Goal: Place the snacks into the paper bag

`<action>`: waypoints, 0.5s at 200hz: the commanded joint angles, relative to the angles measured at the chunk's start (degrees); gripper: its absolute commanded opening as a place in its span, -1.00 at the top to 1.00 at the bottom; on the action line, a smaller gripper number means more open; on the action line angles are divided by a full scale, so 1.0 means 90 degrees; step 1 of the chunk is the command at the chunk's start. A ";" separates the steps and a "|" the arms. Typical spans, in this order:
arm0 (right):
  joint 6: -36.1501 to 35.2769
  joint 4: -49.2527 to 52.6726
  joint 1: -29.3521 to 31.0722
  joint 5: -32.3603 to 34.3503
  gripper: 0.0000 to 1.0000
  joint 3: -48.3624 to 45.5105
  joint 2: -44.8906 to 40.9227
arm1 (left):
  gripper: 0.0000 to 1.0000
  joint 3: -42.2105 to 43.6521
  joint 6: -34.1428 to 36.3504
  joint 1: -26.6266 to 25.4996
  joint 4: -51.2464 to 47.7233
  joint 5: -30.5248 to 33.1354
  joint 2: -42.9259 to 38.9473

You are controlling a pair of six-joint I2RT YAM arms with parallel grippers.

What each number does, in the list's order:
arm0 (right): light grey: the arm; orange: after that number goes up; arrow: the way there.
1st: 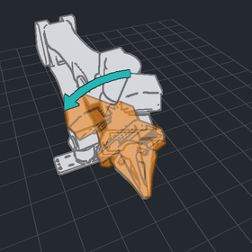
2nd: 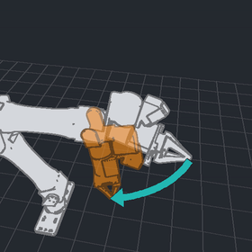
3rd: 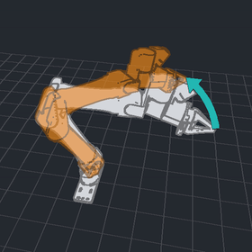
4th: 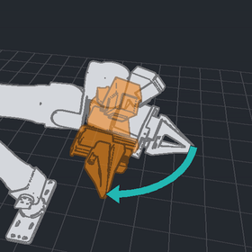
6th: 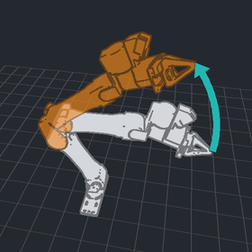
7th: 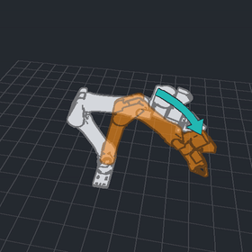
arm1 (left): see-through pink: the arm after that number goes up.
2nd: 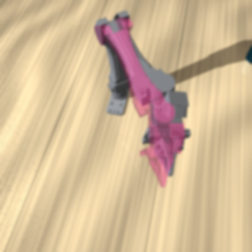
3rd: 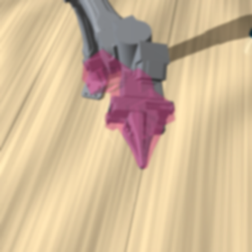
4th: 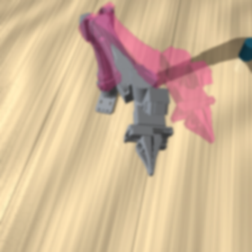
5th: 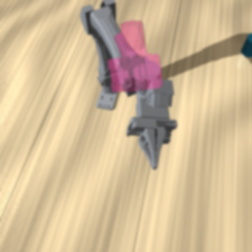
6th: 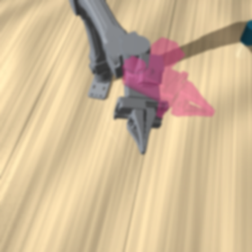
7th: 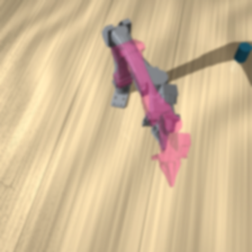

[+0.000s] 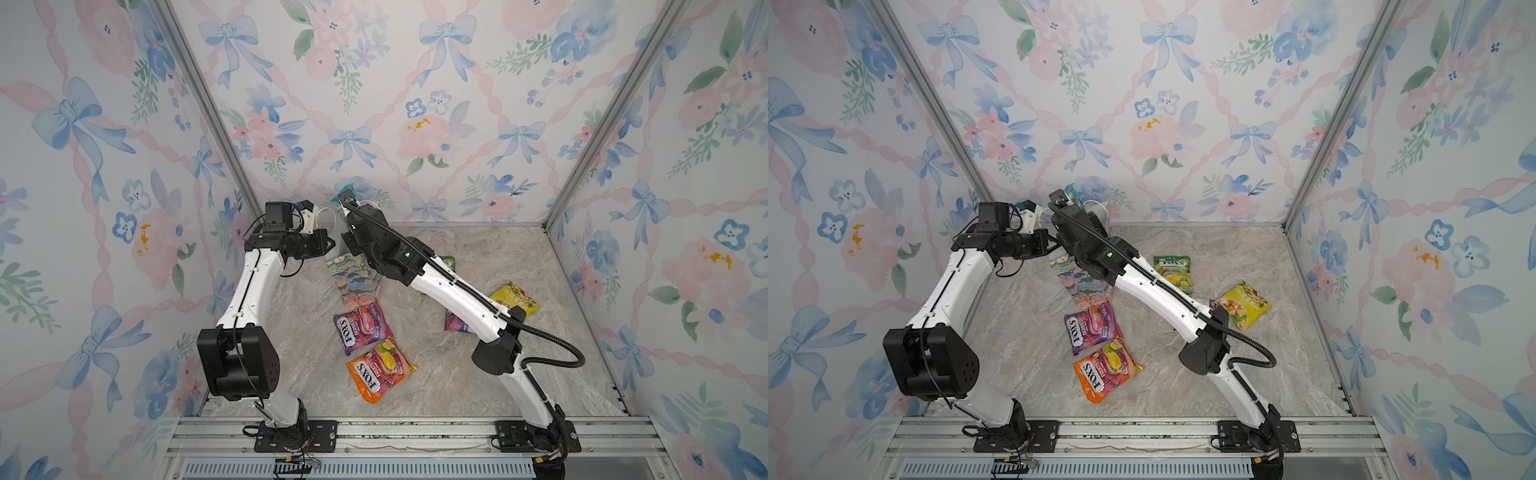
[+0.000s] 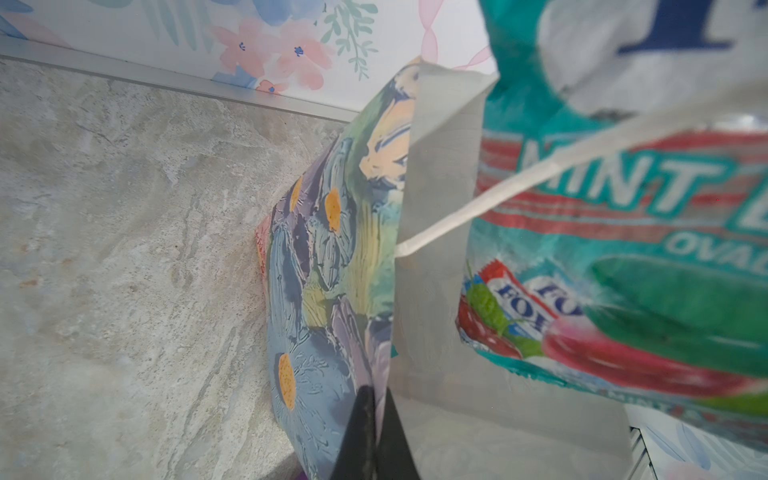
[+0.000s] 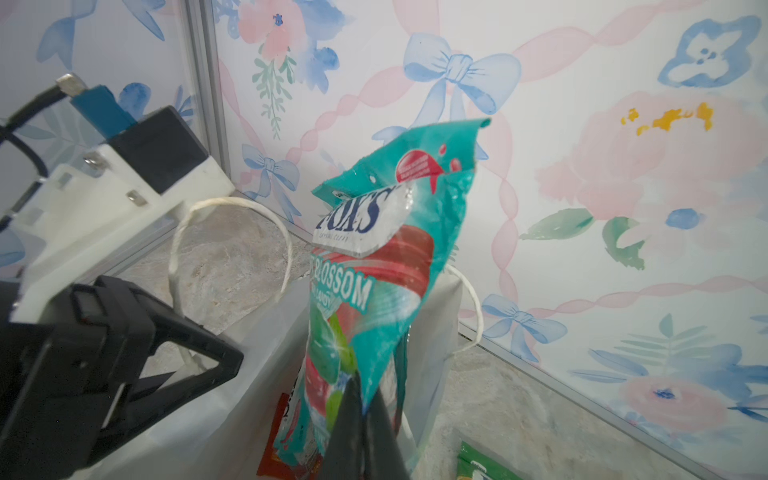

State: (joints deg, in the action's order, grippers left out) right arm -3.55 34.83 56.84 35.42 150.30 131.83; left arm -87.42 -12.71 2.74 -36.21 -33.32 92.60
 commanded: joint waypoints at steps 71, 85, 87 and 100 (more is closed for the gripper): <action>0.0102 -0.0279 -0.0173 0.0318 1.00 -0.0481 -0.0311 | 1.00 0.0084 -0.0073 0.0027 -0.0112 -0.0106 -0.0224; 0.0213 -0.0224 -0.0173 0.0284 1.00 -0.0487 -0.0274 | 1.00 0.0090 -0.0074 0.0027 -0.0122 -0.0104 -0.0223; 0.0239 -0.0209 -0.0173 0.0270 1.00 -0.0485 -0.0266 | 1.00 0.0088 -0.0075 0.0027 -0.0124 -0.0106 -0.0228; 0.0318 -0.0161 -0.0183 0.0269 1.00 -0.0486 -0.0250 | 1.00 0.0090 -0.0072 0.0027 -0.0112 -0.0099 -0.0223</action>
State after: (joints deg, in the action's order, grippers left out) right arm -2.98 33.69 55.55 37.08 145.84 131.81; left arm -87.37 -12.71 2.74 -36.38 -33.32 92.51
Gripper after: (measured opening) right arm 0.046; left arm 0.048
